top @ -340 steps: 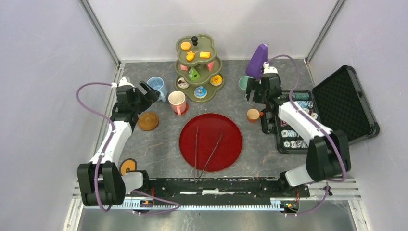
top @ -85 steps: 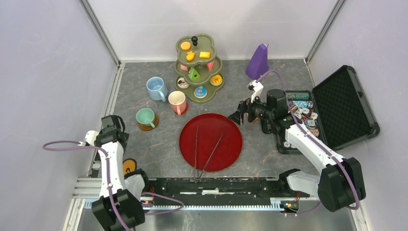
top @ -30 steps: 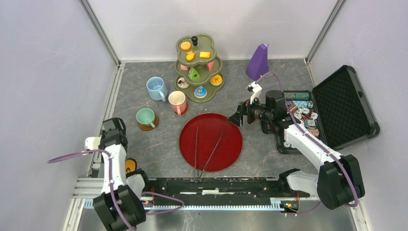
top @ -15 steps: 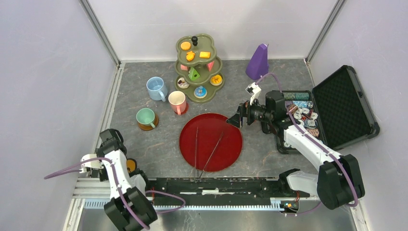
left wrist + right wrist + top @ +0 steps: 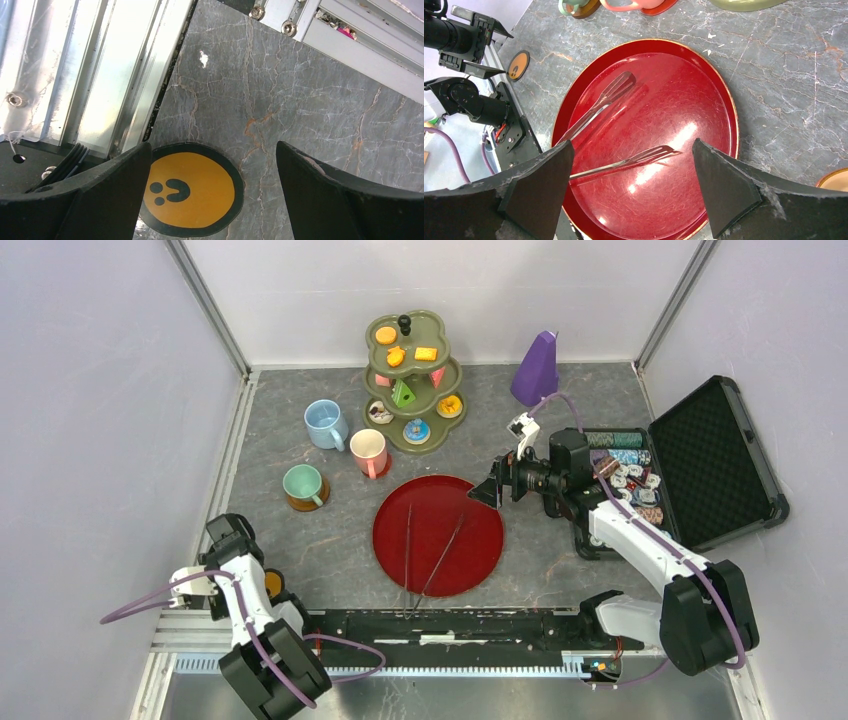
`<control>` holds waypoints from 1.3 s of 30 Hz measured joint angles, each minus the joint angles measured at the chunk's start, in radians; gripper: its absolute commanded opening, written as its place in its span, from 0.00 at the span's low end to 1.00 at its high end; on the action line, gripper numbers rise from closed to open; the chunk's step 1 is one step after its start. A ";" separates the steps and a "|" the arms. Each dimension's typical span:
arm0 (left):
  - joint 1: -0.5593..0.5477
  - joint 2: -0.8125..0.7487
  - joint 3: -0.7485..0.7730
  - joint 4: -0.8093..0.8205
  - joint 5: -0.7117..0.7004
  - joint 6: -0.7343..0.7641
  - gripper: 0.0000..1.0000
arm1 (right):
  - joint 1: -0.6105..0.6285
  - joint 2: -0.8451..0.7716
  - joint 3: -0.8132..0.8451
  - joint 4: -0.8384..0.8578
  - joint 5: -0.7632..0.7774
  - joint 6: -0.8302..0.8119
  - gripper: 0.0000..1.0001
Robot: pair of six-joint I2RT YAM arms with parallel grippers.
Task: Serve the afternoon tea
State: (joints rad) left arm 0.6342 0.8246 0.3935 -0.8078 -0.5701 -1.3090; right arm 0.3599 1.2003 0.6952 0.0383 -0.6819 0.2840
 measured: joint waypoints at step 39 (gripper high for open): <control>-0.092 0.158 0.068 0.106 0.190 0.011 0.91 | 0.000 0.003 0.000 -0.005 0.009 0.007 0.96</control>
State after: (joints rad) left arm 0.5419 0.9821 0.4614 -0.7013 -0.3805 -1.2976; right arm 0.3599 1.2034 0.6952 0.0334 -0.6727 0.2909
